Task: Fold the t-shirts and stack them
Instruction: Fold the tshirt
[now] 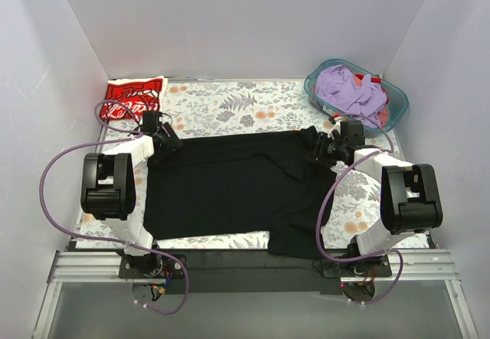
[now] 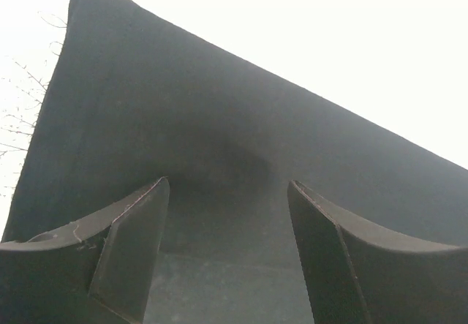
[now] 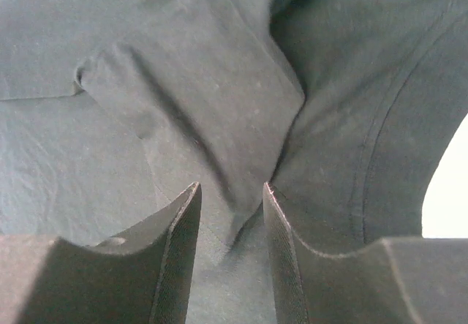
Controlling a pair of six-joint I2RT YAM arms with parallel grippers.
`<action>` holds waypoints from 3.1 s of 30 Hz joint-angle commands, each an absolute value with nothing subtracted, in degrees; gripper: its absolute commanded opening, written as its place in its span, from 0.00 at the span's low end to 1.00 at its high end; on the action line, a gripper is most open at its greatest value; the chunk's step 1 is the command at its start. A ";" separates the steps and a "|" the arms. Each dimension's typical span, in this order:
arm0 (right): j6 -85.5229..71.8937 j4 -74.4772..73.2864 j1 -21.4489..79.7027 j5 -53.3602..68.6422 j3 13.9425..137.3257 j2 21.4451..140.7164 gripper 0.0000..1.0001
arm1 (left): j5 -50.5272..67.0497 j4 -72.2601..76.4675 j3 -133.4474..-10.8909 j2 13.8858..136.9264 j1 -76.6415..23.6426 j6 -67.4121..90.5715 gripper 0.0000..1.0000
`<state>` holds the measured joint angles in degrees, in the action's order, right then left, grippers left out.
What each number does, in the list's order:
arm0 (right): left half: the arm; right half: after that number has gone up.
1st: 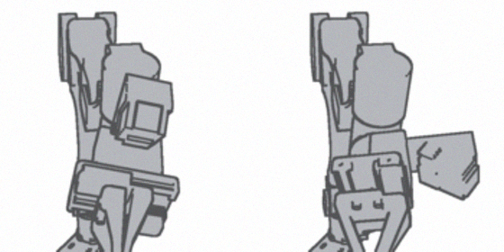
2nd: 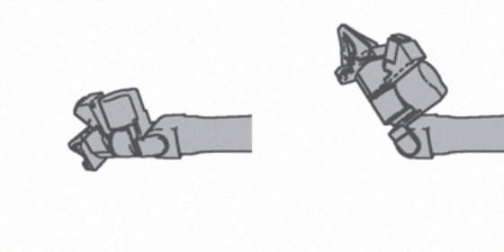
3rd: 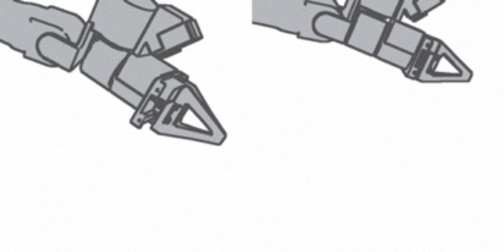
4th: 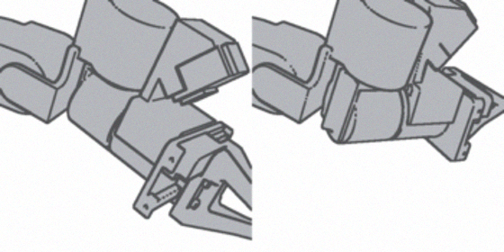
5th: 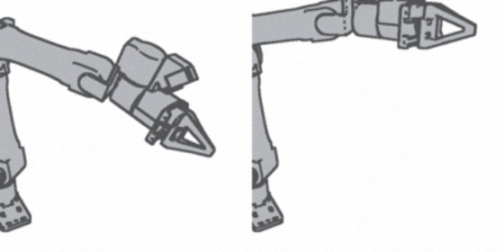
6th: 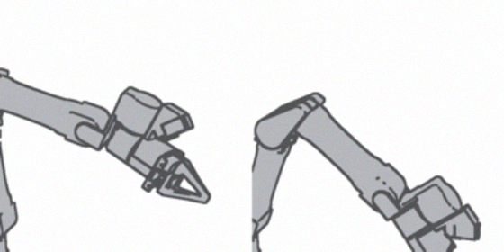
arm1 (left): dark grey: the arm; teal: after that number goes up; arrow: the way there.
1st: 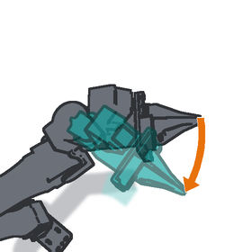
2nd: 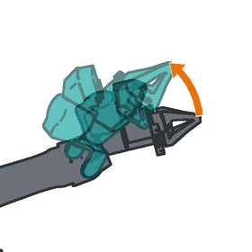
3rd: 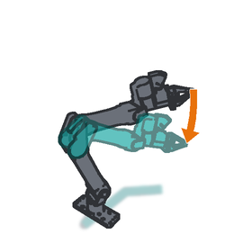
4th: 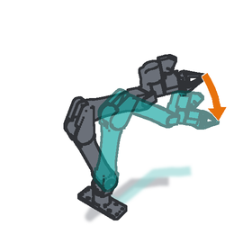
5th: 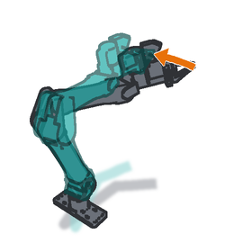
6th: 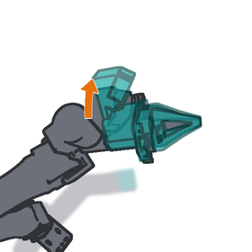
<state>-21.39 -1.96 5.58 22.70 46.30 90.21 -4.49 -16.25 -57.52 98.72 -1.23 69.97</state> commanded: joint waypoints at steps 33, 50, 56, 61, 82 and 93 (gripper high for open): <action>-26.01 5.45 5.01 26.46 41.31 87.64 0.01 | -8.35 -17.84 -58.97 99.75 -0.53 67.59 0.65; -26.20 -3.96 4.57 23.02 35.95 85.41 0.04 | -8.62 -21.09 -59.68 101.42 -0.09 66.88 0.65; -22.94 -4.22 2.73 23.99 44.97 86.40 0.35 | -8.44 -21.09 -59.59 101.69 -0.09 66.62 0.65; -21.62 -4.13 0.62 23.38 54.83 89.55 0.39 | -8.44 -21.01 -59.77 102.04 -0.09 66.27 0.65; -20.83 -0.88 0.53 25.04 66.79 106.78 0.38 | -8.70 -21.44 -60.47 103.80 -0.09 66.01 0.65; -21.27 -0.53 0.53 24.52 70.05 110.21 0.12 | -9.40 -21.97 -60.12 103.97 -0.09 65.83 0.65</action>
<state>-22.00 -2.44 0.54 24.32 67.05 110.24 -7.03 -19.33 -60.82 101.82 -0.86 66.87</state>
